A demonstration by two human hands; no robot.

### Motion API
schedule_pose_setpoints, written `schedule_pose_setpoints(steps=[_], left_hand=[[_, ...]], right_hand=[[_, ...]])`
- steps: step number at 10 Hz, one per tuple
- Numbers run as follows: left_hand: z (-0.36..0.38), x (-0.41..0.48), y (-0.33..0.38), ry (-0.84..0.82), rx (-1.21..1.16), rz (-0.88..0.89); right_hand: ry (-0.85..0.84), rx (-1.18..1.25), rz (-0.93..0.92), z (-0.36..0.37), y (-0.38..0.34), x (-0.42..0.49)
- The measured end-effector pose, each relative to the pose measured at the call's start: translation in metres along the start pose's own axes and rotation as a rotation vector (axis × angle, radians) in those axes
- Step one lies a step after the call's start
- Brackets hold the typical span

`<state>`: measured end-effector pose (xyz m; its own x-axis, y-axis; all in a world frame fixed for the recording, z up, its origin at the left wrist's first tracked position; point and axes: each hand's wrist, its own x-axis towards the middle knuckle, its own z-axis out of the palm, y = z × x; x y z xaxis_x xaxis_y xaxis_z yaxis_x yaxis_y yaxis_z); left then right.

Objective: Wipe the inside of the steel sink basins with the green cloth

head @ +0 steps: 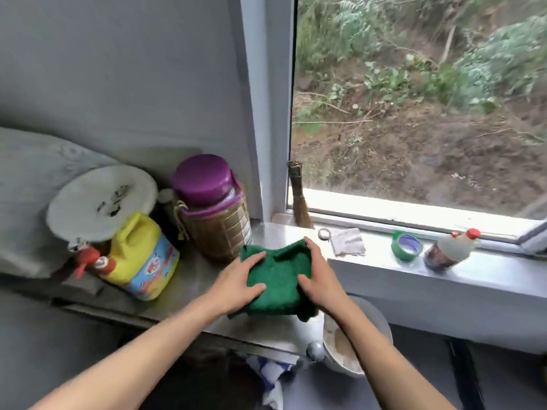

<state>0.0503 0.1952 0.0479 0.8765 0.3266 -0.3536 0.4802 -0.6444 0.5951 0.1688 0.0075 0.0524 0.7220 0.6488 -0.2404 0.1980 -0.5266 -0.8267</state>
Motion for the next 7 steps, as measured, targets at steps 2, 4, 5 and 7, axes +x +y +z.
schedule_pose_setpoints(steps=[2,4,5,7], left_hand=[[0.019,0.034,-0.045,-0.133,-0.123,-0.139],[0.035,0.056,-0.060,-0.180,-0.016,-0.077],[0.031,0.052,-0.060,-0.170,0.026,-0.088],[0.010,0.012,-0.066,-0.076,0.041,-0.159]], right_hand=[[-0.073,0.085,0.226,0.030,0.023,0.046],[-0.045,-0.345,0.147,0.033,0.043,0.066],[0.005,-0.459,0.121,0.030,0.049,0.064],[-0.070,-0.482,-0.001,0.027,0.046,0.060]])
